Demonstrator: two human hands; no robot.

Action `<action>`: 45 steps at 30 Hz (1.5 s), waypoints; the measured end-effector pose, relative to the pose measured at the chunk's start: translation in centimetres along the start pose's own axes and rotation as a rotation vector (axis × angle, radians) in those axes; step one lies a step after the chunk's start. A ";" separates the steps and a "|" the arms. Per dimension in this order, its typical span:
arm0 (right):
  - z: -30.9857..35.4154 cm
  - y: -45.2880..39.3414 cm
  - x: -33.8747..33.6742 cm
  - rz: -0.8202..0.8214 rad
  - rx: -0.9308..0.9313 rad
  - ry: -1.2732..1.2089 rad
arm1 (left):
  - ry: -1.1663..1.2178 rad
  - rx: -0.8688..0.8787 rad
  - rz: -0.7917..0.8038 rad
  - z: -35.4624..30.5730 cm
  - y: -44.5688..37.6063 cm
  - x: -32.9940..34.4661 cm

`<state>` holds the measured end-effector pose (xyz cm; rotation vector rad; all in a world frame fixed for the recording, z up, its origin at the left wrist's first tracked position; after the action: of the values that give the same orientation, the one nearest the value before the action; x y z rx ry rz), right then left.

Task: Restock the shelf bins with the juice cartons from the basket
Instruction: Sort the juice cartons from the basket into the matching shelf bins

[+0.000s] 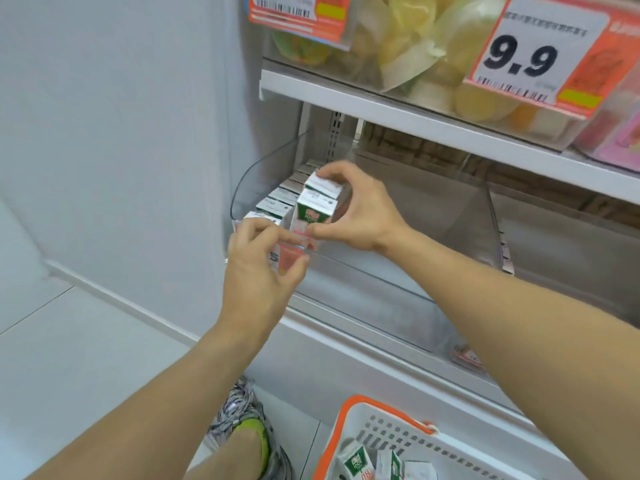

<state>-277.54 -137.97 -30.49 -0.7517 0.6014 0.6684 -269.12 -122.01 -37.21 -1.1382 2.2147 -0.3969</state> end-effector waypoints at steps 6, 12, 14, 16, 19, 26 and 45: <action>-1.6 -1.7 3.2 0.111 0.069 0.192 | 0.040 0.000 -0.001 0.2 -0.1 -0.1; -1.4 -1.3 3.3 0.145 0.123 0.311 | 0.049 0.004 -0.021 0.2 0.1 0.0; -1.3 -1.3 3.3 0.168 0.125 0.318 | 0.050 0.001 -0.023 0.2 0.1 0.0; -1.0 -1.2 2.8 0.218 0.151 0.299 | 0.047 -0.003 -0.023 0.2 0.1 0.1; 0.1 0.0 0.7 0.153 0.195 0.229 | -0.001 0.021 -0.019 -0.3 0.3 0.1; 4.6 13.8 -6.5 -0.089 0.161 0.016 | -0.010 0.135 0.116 -4.4 2.6 0.7; -12.8 48.7 0.2 0.784 1.027 0.020 | -0.544 -0.136 1.431 -0.8 29.8 12.1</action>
<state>-316.05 -120.97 -58.18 0.4785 1.1397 0.9226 -293.75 -114.39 -56.53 0.4281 1.9717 0.5987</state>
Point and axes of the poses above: each hand's wrist, its own y-axis away from the middle knuckle, its own x-axis out of the palm, z = x × y, the point moved 2 cm from there along -y, towards the middle knuckle, and after that the axes turned 2 degrees about -y, right-handed, at the moved point
